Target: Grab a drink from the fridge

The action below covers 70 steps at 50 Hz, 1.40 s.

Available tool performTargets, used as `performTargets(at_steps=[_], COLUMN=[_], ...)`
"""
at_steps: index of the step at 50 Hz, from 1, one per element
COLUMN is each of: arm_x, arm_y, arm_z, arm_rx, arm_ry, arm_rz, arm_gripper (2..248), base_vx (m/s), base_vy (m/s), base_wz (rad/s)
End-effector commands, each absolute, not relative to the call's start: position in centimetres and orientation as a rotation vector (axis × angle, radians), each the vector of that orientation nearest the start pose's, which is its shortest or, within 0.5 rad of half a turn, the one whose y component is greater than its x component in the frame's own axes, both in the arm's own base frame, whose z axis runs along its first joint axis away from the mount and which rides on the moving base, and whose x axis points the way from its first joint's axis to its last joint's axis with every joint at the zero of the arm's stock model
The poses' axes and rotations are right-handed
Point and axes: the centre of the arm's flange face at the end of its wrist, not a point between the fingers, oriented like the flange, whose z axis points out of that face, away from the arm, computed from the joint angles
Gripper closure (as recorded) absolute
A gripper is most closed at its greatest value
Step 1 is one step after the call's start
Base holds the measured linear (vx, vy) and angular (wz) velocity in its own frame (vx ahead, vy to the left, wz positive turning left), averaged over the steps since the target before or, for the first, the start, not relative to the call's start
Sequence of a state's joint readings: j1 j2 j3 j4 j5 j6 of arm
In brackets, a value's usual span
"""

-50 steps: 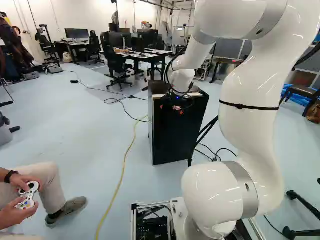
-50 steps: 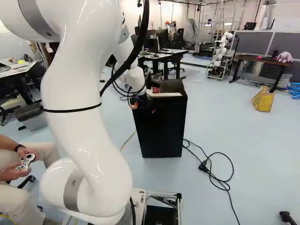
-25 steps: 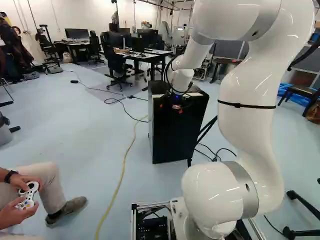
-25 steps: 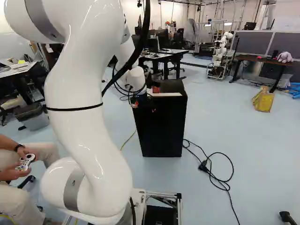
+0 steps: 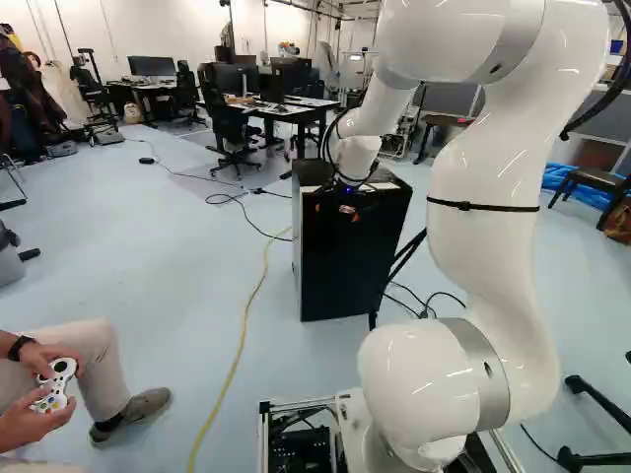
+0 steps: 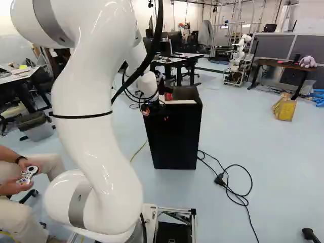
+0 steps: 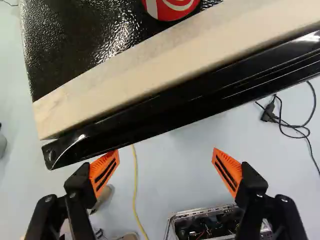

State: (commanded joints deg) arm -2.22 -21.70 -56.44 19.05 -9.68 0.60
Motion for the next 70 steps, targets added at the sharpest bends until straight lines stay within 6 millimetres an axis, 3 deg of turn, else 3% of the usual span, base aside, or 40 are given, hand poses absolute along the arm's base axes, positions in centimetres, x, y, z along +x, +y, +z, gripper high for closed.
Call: performTargets(at_steps=[11, 37, 70], arm_x=[54.2, 49.7, 45.5], arm_y=[-1.6, -1.1, -1.4], arm_z=[38.1, 38.3, 39.9], arm_rx=[-2.905, -2.913, -2.884], arm_ry=[0.536, 0.528, 0.378], arm_rz=[-0.644, -0.643, -1.09], arm_gripper=[3, 3, 3], base_vx=[0.0, 0.0, 0.0], base_vy=[0.0, 0.0, 0.0], base_wz=[0.0, 0.0, 0.0])
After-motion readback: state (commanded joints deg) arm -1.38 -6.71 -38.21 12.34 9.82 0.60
